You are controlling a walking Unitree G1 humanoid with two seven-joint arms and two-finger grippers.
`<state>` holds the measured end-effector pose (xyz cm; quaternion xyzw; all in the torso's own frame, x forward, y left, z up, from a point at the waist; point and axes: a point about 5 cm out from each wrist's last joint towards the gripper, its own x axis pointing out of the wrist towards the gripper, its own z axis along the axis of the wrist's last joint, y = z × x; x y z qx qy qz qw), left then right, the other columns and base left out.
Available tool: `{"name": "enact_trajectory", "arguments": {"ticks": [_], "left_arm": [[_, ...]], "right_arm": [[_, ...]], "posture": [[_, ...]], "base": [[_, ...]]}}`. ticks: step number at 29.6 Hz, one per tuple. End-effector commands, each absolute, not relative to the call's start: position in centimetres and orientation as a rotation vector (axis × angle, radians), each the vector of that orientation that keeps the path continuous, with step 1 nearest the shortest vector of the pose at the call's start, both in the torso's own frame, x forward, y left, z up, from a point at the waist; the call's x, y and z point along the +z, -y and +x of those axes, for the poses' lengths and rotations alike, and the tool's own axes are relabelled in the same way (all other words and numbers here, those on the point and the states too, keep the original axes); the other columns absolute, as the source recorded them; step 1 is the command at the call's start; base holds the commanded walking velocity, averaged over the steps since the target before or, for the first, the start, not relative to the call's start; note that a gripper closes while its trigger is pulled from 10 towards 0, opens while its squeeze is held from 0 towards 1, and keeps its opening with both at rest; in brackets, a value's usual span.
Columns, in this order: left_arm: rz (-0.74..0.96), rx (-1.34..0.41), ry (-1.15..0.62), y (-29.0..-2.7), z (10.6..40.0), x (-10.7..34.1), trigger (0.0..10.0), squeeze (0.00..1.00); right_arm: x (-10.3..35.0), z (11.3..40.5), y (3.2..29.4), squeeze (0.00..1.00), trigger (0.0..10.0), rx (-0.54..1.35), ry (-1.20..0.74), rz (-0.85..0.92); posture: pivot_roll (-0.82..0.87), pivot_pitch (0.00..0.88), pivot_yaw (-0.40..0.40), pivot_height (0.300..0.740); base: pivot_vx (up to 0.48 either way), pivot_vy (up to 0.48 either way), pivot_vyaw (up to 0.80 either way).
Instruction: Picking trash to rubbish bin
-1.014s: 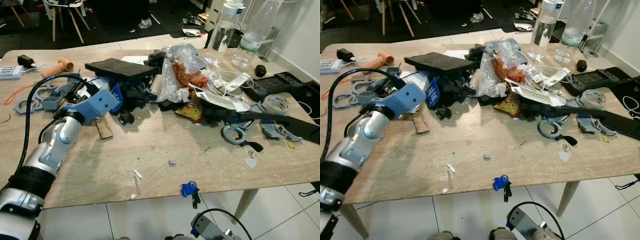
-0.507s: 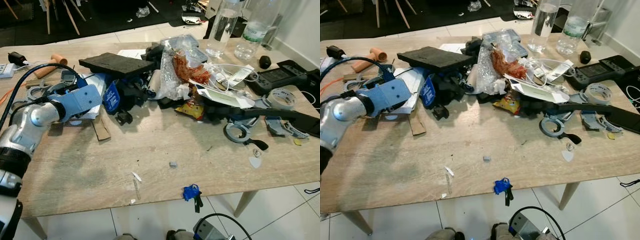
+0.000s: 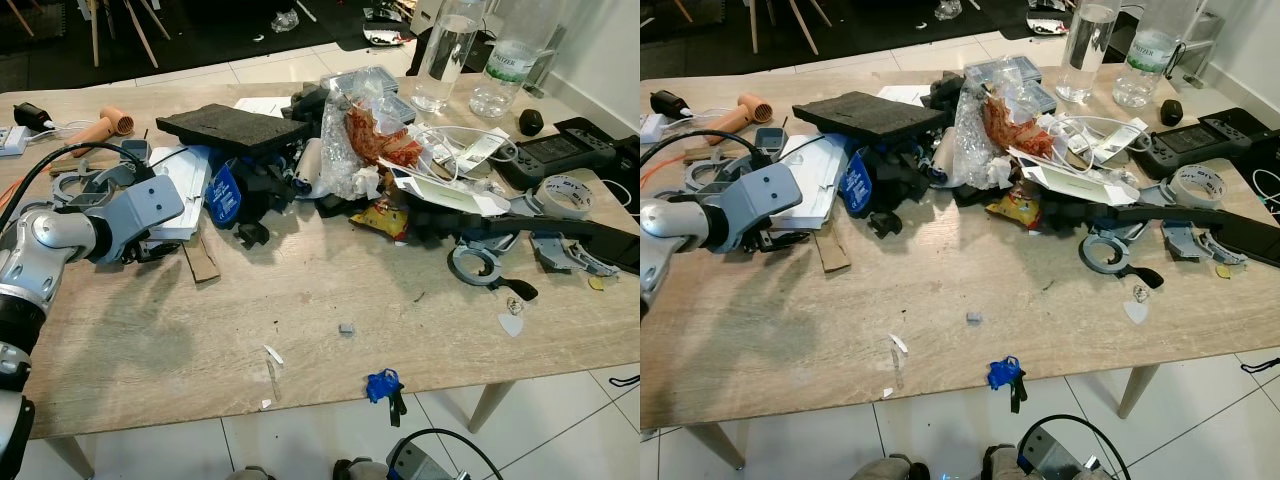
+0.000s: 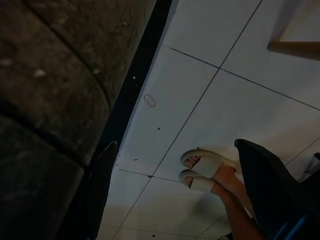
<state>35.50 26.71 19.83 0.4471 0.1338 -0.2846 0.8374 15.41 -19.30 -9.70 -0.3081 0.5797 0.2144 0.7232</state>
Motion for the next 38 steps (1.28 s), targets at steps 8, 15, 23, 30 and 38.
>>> {"name": "enact_trajectory", "arguments": {"ticks": [8, 15, 23, 30, 38], "left_arm": [[1.046, -0.646, -0.309, -25.0, 35.4, 17.3, 10.0, 0.0], [1.085, -0.683, -0.358, -24.9, 34.9, 15.8, 10.0, 0.0], [1.127, -0.541, -0.273, -24.8, 35.9, 16.3, 10.0, 0.0], [1.148, -0.54, -0.288, -24.7, 35.7, 15.3, 0.0, 0.0], [1.156, -0.522, -0.284, -24.8, 35.7, 14.9, 0.0, 0.0]], "right_arm": [[-10.3, 14.2, 17.5, 0.0, 10.0, 0.522, -1.296, -0.606], [-10.3, 14.4, 17.5, 0.0, 10.0, 0.518, -1.291, -0.608], [-10.2, 14.5, 17.5, 0.0, 10.0, 0.516, -1.289, -0.603], [-10.2, 14.6, 17.4, 0.0, 10.0, 0.51, -1.287, -0.6], [-10.2, 14.7, 17.4, 0.0, 10.0, 0.506, -1.282, -0.601]], "posture": [[-0.01, 0.199, 0.038, 0.74], [-0.01, 0.197, 0.037, 0.74], [-0.01, 0.196, 0.037, 0.74], [-0.02, 0.19, 0.037, 0.74], [-0.02, 0.184, 0.038, 0.74]], "base": [[0.0, 0.0, 0.0], [0.0, 0.0, 0.0], [0.0, 0.0, 0.0], [0.0, 0.0, 0.0], [0.0, 0.0, 0.0]]}}
